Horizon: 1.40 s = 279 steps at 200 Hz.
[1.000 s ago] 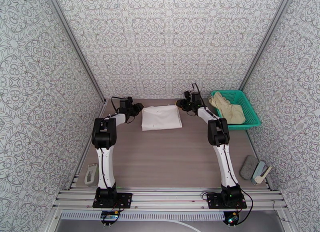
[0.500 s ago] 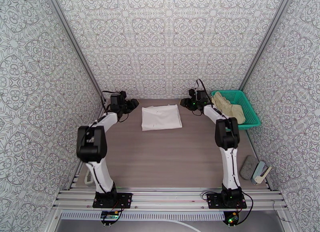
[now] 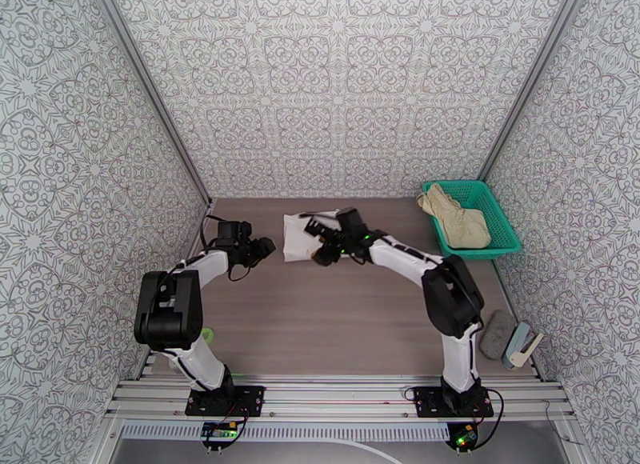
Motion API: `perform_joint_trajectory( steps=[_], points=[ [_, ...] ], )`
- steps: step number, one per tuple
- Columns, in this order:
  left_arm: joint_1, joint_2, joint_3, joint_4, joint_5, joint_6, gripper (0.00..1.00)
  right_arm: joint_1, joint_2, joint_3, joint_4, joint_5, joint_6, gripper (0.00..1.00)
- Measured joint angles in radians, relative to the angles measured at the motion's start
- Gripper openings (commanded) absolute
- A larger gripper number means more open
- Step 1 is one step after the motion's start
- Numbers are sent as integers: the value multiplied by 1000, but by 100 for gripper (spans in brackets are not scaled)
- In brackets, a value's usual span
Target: Fold and stack the mixed laundry pile
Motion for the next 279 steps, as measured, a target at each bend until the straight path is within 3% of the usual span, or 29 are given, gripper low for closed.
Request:
perform_joint_trajectory(
  steps=[30, 95, 127, 154, 187, 222, 279],
  points=[
    [8, 28, 0, 18, 28, 0, 52, 39, 118, 80, 0, 85, -149, 63],
    [14, 74, 8, 28, 54, -5, 56, 56, 241, 182, 19, 221, -272, 58],
    [14, 90, 27, 29, 54, -43, 66, 72, 271, 183, 66, 281, -301, 43],
    [4, 92, 28, 40, 43, -99, 75, 77, 280, 183, 99, 309, -311, 17],
    [-26, 114, 32, 91, 43, -171, 79, 76, 259, 137, 185, 310, -306, 0],
    [-63, 150, 31, 175, 46, -264, 87, 64, 197, 59, 236, 282, -286, 0],
    [-102, 186, 31, 321, 47, -391, 88, 47, 145, 9, 284, 249, -285, 0]
  ],
)
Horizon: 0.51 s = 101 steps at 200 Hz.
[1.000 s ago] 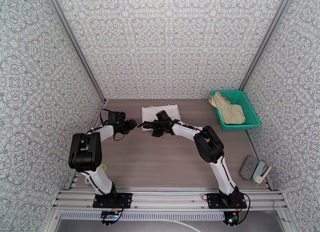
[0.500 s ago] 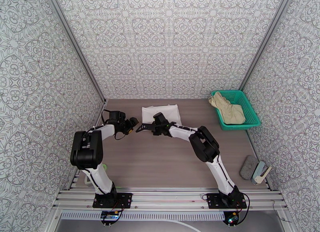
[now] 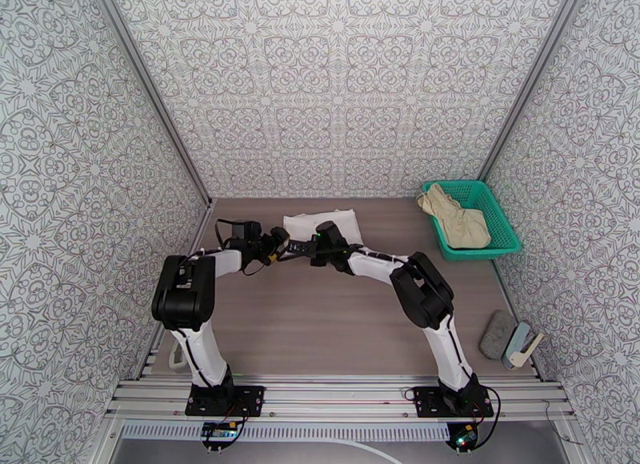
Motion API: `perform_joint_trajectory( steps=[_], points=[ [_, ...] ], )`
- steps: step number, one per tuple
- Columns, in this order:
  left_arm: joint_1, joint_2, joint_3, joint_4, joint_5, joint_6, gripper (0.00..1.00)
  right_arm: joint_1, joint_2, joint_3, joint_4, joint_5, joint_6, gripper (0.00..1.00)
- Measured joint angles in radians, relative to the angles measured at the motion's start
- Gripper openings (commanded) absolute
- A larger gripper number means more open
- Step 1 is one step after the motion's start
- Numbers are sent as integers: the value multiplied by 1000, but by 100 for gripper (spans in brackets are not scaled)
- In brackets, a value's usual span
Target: Fold and stack the mixed laundry pile
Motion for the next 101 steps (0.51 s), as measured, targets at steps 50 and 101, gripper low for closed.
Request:
perform_joint_trajectory(
  steps=[50, 101],
  points=[
    [-25, 36, 1, 84, -11, -90, 89, 0, 0, -21, 3, -16, 0, 0],
    [-51, 66, 33, 88, -56, -142, 88, 0, 0, -23, 19, -19, 5, 0]
  ],
)
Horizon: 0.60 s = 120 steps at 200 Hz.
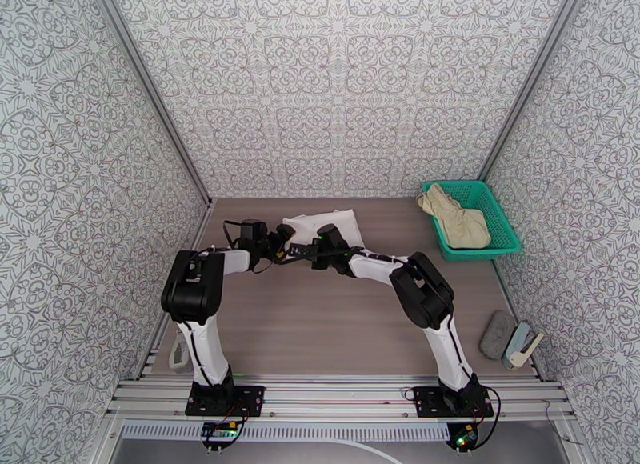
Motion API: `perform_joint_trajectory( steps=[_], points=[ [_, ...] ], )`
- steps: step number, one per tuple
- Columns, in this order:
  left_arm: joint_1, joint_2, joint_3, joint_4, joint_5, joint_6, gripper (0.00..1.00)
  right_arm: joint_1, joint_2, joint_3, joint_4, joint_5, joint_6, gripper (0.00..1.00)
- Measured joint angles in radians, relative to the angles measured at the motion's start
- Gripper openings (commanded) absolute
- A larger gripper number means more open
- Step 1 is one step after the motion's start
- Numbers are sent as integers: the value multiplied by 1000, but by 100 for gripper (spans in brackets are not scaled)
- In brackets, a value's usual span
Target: Fold and stack the mixed laundry pile
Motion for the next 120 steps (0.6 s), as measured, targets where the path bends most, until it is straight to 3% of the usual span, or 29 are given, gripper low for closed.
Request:
perform_joint_trajectory(
  steps=[15, 32, 93, 120],
  points=[
    [-3, 4, 8, -3, -10, -14, 84, 0, 0, 0, 6, 0, 6, 0],
    [-5, 22, 23, -6, -23, -27, 70, -3, -1, -2, 14, -4, 7, 0],
    [-9, 103, 87, -8, -32, -35, 2, -5, -22, -50, 52, -10, 30, 0],
    [-8, 103, 90, -7, -31, -21, 0, -6, -29, -65, 65, -10, 56, 39]
  ],
)
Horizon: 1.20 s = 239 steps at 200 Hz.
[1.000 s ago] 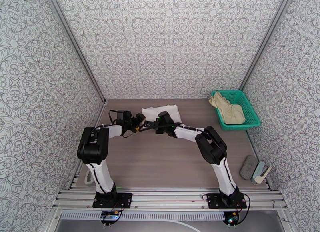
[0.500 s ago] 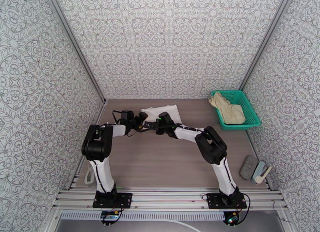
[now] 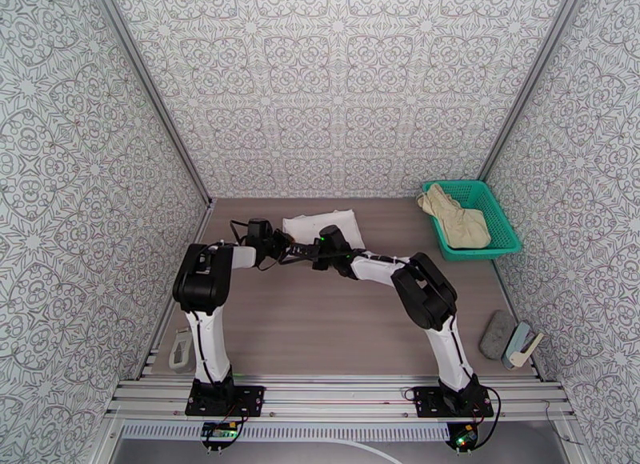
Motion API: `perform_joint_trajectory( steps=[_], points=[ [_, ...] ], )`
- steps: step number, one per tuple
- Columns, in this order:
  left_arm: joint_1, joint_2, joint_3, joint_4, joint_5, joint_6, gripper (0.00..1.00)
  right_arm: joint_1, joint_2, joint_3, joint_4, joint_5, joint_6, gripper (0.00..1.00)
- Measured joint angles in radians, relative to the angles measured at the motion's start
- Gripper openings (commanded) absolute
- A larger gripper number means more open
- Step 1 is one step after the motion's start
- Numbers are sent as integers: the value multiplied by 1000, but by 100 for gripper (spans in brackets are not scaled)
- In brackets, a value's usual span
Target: Fold and stack the mixed laundry pile
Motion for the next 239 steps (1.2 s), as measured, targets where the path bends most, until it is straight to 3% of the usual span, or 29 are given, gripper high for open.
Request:
perform_joint_trajectory(
  steps=[41, 117, 174, 239],
  points=[
    [19, 0, 55, -78, -21, 100, 0, -17, -96, -97, 16, -10, 97, 49],
    [121, 0, 346, -492, -154, 459, 0, -98, -461, -405, 6, 0, 461, 71],
    [280, 0, 453, -671, -284, 665, 0, -261, -612, -524, -57, 18, 732, 71],
    [443, 64, 636, -772, -369, 798, 0, -339, -625, -531, -130, 110, 856, 70]
  ],
)
